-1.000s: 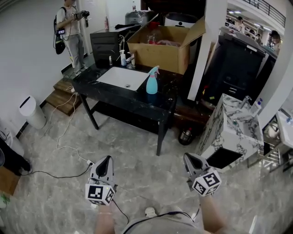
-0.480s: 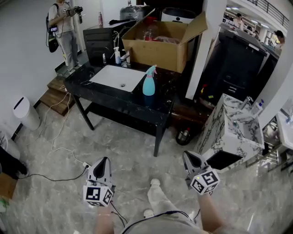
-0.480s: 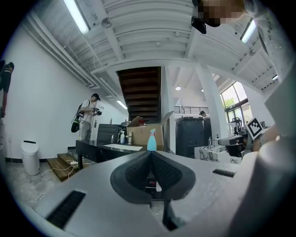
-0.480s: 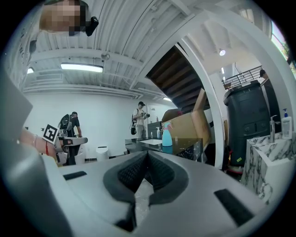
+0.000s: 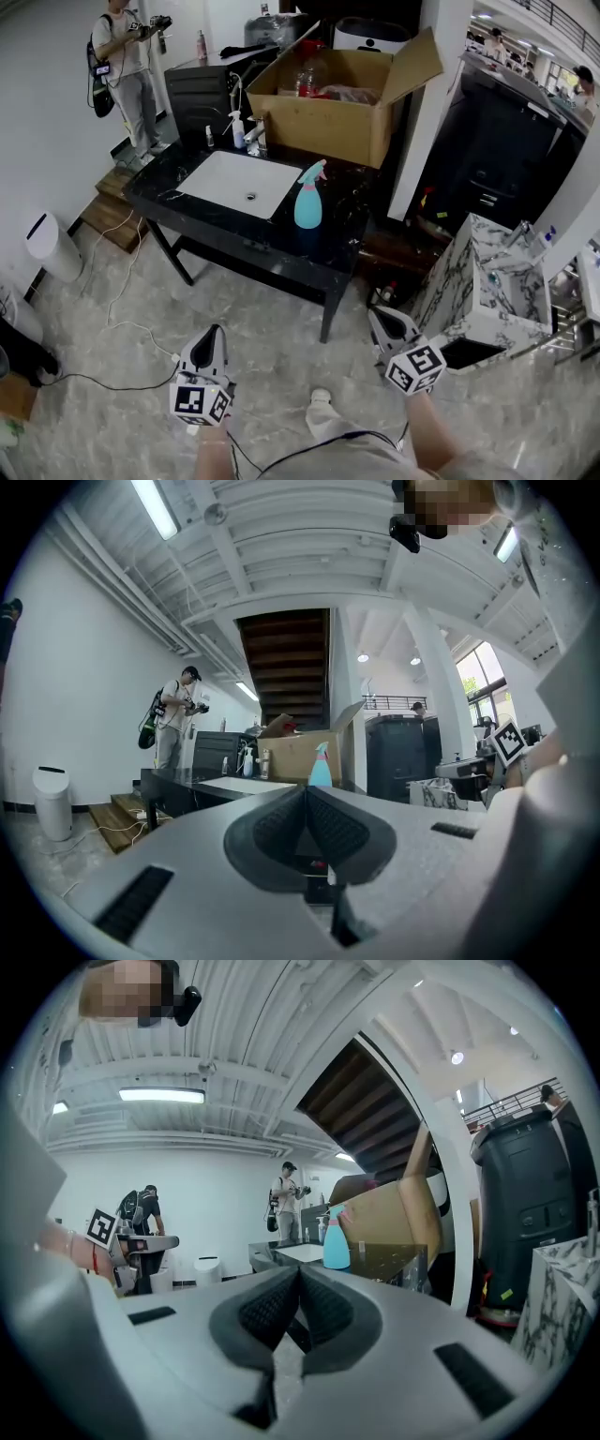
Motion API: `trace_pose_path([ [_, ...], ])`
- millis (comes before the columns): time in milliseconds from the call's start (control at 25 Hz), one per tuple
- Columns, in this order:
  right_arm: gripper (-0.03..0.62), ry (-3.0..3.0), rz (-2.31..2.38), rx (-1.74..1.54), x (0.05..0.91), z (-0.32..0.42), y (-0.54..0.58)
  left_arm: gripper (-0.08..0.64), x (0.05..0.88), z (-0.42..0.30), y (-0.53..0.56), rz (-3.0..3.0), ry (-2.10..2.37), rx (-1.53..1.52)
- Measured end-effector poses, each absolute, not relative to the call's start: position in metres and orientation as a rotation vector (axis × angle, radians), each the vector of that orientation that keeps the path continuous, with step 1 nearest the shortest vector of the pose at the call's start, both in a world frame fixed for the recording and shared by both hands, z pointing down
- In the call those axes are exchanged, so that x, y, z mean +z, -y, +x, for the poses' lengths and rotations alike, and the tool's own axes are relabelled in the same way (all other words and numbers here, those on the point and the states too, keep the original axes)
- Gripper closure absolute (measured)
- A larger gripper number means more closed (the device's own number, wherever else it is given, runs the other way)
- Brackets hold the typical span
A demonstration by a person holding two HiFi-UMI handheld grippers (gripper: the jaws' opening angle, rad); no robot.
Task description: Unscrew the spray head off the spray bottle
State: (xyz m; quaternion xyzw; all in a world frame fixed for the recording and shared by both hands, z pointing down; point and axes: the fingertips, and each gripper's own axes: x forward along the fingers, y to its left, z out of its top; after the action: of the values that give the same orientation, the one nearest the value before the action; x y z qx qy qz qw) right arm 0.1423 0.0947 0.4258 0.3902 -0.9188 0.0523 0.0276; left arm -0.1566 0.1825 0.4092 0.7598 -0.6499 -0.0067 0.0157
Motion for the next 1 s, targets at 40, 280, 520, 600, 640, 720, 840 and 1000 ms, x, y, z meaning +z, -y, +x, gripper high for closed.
trace_pose_path([
  [40, 0.589, 2.836, 1.196, 0.16, 0.426, 0.14, -0.085, 0.554, 0.41, -0.157, -0.173, 2.36, 2.018, -0.022],
  [280, 0.588, 2.826, 1.143, 0.159, 0.43, 0.133, -0.03, 0.554, 0.416, -0.15, -0.117, 2.364, 1.985, -0.024],
  [520, 0.589, 2.838, 1.107, 0.155, 0.431, 0.133, 0.018, 0.554, 0.417, -0.14, -0.066, 2.37, 1.97, -0.039],
  [600, 0.589, 2.841, 1.098, 0.154, 0.432, 0.134, 0.03, 0.554, 0.418, -0.136, -0.051, 2.374, 1.964, -0.042],
  [640, 0.589, 2.843, 1.093, 0.152, 0.433, 0.134, 0.036, 0.554, 0.418, -0.133, -0.045, 2.377, 1.962, -0.044],
  [720, 0.589, 2.848, 1.086, 0.147, 0.434, 0.136, 0.047, 0.554, 0.417, -0.129, -0.034, 2.385, 1.96, -0.05],
  [840, 0.588, 2.854, 1.081, 0.146, 0.433, 0.136, 0.06, 0.554, 0.416, -0.125, -0.021, 2.392, 1.959, -0.052],
  [1000, 0.589, 2.864, 1.08, 0.149, 0.431, 0.139, 0.07, 0.554, 0.413, -0.122, -0.005, 2.402, 1.945, -0.042],
])
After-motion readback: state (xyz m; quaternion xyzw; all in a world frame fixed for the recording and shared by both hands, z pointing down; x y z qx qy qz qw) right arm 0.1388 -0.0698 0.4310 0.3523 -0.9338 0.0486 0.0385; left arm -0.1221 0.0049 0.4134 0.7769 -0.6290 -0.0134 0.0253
